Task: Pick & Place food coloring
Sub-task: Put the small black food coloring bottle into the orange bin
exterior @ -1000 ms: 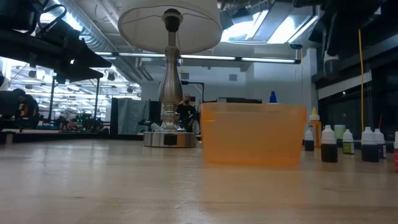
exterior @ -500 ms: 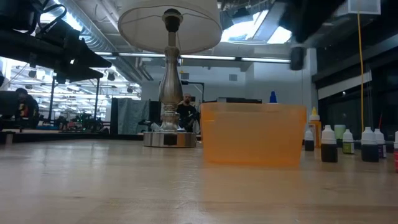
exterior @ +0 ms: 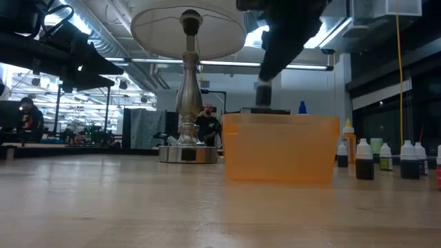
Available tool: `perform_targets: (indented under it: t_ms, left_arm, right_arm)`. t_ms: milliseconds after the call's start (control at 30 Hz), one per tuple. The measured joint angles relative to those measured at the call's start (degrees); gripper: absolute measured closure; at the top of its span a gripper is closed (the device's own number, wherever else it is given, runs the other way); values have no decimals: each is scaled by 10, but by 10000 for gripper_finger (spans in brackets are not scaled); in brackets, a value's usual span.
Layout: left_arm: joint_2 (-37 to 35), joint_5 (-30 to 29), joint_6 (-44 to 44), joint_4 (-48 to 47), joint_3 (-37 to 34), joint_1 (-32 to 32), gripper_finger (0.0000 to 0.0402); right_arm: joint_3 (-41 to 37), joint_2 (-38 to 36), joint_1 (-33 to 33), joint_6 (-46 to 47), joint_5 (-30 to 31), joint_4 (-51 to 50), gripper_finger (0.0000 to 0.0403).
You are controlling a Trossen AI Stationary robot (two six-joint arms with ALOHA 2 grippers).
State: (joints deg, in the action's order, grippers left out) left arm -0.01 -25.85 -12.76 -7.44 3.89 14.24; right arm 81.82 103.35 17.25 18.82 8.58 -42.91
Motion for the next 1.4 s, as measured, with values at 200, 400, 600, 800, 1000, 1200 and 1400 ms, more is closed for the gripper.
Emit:
perform_targets:
  t_ms: [200, 400, 600, 800, 1000, 1200, 1400]
  left_arm:
    - [0, 0, 0, 0, 0, 0, 80]
    - [0, 0, 0, 0, 0, 0, 80]
    - [0, 0, 0, 0, 0, 0, 79]
    - [0, 0, 0, 0, 0, 0, 80]
    - [0, 0, 0, 0, 0, 0, 79]
    - [1, 0, 0, 0, 0, 0, 80]
    - [1, 0, 0, 0, 0, 0, 80]
  right_arm:
    - [0, 33, -3, -13, 0, 21, 341]
    - [0, 55, -3, -12, 7, 30, 341]
    - [0, 66, -3, -13, 8, 47, 341]
    - [0, 76, -3, -13, 9, 67, 341]
    - [-2, 87, -3, -26, 10, 92, 341]
    - [-4, 100, -3, -29, 10, 90, 341]
    - [-3, 109, -3, -32, 7, 102, 341]
